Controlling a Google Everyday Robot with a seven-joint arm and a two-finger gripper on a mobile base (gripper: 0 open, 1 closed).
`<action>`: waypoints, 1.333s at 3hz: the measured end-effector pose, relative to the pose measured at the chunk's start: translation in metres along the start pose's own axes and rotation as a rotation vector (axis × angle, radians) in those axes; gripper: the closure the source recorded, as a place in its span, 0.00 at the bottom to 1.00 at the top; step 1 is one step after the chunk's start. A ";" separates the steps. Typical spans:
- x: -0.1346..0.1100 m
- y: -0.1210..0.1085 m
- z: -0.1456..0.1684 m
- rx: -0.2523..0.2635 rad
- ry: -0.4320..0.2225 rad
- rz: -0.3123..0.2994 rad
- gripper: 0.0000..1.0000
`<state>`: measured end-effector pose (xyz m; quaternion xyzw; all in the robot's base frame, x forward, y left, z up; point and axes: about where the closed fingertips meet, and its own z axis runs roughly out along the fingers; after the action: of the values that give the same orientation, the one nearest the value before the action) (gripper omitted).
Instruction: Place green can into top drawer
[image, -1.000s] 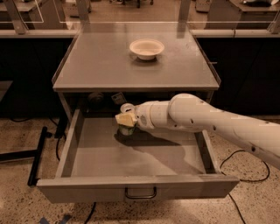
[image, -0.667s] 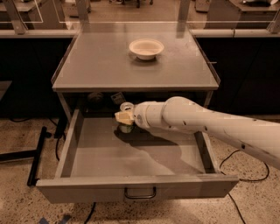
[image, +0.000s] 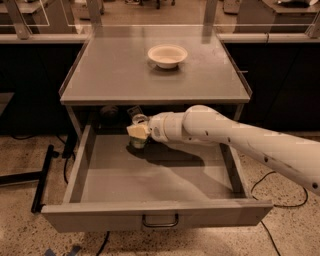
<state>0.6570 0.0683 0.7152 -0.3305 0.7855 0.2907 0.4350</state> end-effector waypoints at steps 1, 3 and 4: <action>0.001 0.012 0.014 -0.096 0.031 -0.036 0.75; 0.012 0.015 0.020 -0.126 0.084 -0.050 0.27; 0.020 0.015 0.022 -0.112 0.096 -0.059 0.03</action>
Offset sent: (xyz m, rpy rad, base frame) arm -0.0041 0.0222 -0.0155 -0.0387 0.0613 0.1735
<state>0.6478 0.0888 0.6904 -0.3907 0.7779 0.3053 0.3861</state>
